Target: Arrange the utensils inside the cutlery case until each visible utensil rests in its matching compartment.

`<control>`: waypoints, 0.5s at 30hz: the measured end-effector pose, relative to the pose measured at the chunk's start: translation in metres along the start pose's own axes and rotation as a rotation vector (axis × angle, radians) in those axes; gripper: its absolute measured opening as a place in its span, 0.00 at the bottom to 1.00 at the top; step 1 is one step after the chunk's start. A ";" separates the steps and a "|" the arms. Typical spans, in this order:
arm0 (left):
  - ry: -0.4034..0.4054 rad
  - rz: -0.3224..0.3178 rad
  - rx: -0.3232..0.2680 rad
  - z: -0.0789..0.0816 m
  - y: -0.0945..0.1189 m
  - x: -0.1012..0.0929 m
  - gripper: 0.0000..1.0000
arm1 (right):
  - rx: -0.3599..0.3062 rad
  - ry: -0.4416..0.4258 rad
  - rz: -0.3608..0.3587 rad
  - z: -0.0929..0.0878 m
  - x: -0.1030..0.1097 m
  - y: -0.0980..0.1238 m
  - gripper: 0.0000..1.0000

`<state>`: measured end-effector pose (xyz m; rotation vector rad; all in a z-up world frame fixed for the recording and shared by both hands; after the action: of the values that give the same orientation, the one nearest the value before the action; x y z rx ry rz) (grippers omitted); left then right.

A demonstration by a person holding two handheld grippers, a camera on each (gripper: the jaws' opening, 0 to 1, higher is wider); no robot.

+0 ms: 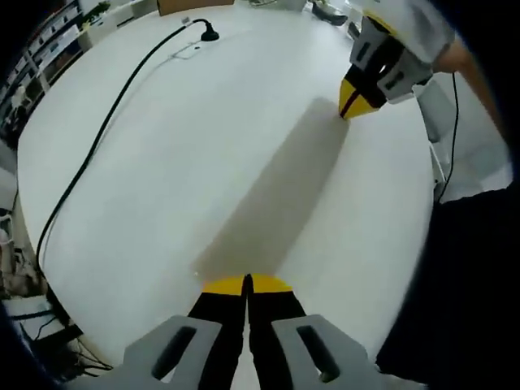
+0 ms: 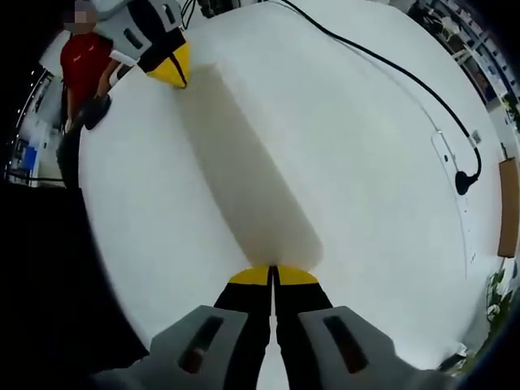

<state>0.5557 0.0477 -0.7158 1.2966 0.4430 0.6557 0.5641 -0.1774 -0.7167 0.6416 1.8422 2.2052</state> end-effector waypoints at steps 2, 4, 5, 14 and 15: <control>0.000 -0.010 -0.002 0.000 0.001 0.002 0.00 | 0.000 0.006 -0.001 0.000 0.000 0.000 0.00; 0.058 -0.002 0.009 0.000 0.003 0.007 0.00 | -0.002 0.006 0.004 0.000 -0.001 0.000 0.00; 0.036 0.034 0.002 0.001 0.004 0.011 0.00 | -0.004 0.004 0.007 0.000 -0.002 0.000 0.00; 0.004 0.021 0.026 0.009 -0.002 0.011 0.00 | -0.008 0.008 0.013 0.000 -0.001 0.000 0.00; 0.013 0.024 0.035 0.010 -0.003 0.011 0.00 | -0.008 0.009 0.013 -0.001 -0.001 0.000 0.00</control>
<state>0.5710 0.0472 -0.7156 1.3335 0.4516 0.6795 0.5645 -0.1783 -0.7167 0.6453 1.8374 2.2261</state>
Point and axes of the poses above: the point that each gripper's makers call its tool centre point, and the gripper's own axes: y roughly backward along the fingers, x roughly to its left, z roughly out of its top, the point moved 8 cm from there along y, roughly backward along the fingers, and after that the axes turned 9 degrees about z, right-handed, at the moved point
